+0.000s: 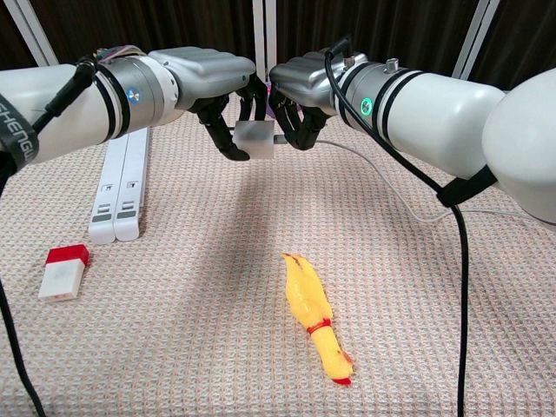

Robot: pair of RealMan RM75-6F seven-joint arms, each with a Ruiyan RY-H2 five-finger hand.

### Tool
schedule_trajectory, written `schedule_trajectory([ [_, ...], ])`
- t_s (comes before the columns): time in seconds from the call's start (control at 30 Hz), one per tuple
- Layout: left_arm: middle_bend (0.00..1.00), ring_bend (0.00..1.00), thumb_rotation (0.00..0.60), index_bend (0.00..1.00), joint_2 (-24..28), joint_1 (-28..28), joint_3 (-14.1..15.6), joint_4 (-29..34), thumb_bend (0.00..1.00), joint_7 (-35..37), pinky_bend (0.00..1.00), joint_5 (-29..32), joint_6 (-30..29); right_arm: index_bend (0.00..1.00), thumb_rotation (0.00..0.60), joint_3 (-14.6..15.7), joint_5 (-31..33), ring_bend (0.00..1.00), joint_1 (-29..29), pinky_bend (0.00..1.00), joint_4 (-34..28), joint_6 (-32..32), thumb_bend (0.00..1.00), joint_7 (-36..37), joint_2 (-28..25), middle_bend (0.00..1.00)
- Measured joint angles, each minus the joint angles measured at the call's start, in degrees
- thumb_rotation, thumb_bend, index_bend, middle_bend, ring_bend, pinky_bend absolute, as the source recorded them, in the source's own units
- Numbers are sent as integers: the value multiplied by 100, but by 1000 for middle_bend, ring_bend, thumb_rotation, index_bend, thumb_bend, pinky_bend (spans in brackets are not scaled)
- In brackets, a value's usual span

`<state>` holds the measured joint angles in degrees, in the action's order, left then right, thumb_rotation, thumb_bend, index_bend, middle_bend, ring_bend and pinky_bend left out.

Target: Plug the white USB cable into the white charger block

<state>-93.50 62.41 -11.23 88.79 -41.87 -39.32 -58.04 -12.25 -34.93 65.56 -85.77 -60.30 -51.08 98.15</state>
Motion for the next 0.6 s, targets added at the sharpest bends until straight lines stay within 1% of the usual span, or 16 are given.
schedule_trajectory([
  [0.37, 510, 741, 528, 545, 3, -25, 15, 15, 287, 26, 953, -19, -23, 573, 600, 6, -40, 354, -25, 282, 18, 2, 507, 21, 1, 512],
  [0.47, 510, 741, 525, 545, 27, -63, 26, 13, 287, 75, 953, -49, -40, 533, 600, 29, -63, 354, -64, 282, -65, -42, 507, 15, -78, 512],
  [0.6, 510, 741, 525, 544, 74, -132, 44, 25, 287, 169, 953, -135, -63, 452, 600, 64, -118, 354, -181, 282, -266, -154, 505, 51, -266, 498],
])
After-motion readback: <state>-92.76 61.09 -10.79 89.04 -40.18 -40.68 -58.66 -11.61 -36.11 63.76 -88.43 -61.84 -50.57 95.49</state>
